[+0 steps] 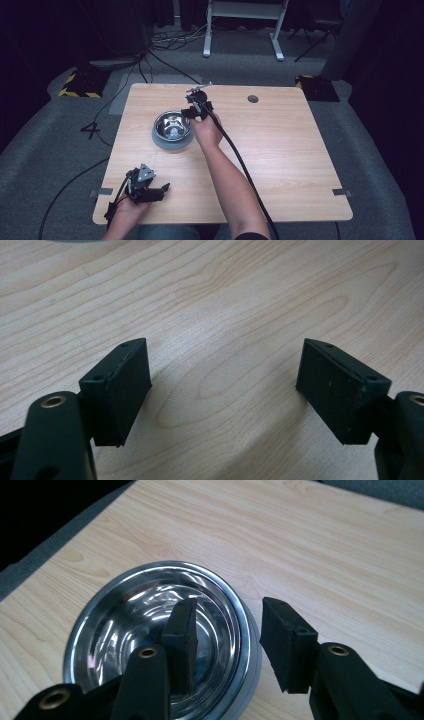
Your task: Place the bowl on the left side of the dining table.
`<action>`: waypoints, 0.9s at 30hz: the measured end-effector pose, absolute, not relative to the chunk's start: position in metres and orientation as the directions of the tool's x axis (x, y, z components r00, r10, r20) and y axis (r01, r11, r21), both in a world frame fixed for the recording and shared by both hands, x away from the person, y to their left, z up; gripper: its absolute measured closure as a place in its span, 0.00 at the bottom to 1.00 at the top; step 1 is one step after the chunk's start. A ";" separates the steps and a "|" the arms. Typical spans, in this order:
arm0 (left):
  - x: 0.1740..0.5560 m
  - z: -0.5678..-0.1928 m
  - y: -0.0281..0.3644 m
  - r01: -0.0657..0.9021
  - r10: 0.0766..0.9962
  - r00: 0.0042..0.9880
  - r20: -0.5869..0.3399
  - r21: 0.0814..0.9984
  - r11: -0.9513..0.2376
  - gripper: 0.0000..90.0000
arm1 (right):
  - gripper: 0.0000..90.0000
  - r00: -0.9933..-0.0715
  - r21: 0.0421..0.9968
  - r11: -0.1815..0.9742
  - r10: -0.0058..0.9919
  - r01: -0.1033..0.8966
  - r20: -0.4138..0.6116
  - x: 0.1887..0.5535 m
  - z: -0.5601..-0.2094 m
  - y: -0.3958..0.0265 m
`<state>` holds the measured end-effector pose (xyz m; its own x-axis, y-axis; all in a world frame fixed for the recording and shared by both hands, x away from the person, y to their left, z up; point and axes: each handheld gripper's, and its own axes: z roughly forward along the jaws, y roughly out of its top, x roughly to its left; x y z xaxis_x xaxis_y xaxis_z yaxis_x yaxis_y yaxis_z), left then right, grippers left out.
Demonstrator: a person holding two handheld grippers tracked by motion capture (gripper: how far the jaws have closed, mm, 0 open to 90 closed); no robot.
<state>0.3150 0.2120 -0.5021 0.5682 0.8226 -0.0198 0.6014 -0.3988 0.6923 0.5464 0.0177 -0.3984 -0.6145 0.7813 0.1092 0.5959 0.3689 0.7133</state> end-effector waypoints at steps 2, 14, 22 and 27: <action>0.315 -0.502 0.212 0.602 0.823 0.568 -0.020 0.692 -0.399 0.24 | 0.64 -0.621 0.719 0.373 0.777 0.587 0.103 0.545 -0.395 0.016; 0.315 -0.502 0.212 0.601 0.823 0.567 -0.019 0.693 -0.398 0.24 | 0.61 -0.670 0.758 0.406 0.740 0.510 0.054 0.517 -0.360 -0.017; 0.315 -0.502 0.212 0.602 0.824 0.567 -0.020 0.693 -0.397 0.24 | 0.60 -0.695 0.773 0.419 0.718 0.477 0.040 0.494 -0.342 -0.046; 0.315 -0.502 0.212 0.605 0.825 0.564 -0.024 0.693 -0.393 0.24 | 0.59 -0.683 0.768 0.413 0.729 0.489 0.042 0.481 -0.335 -0.070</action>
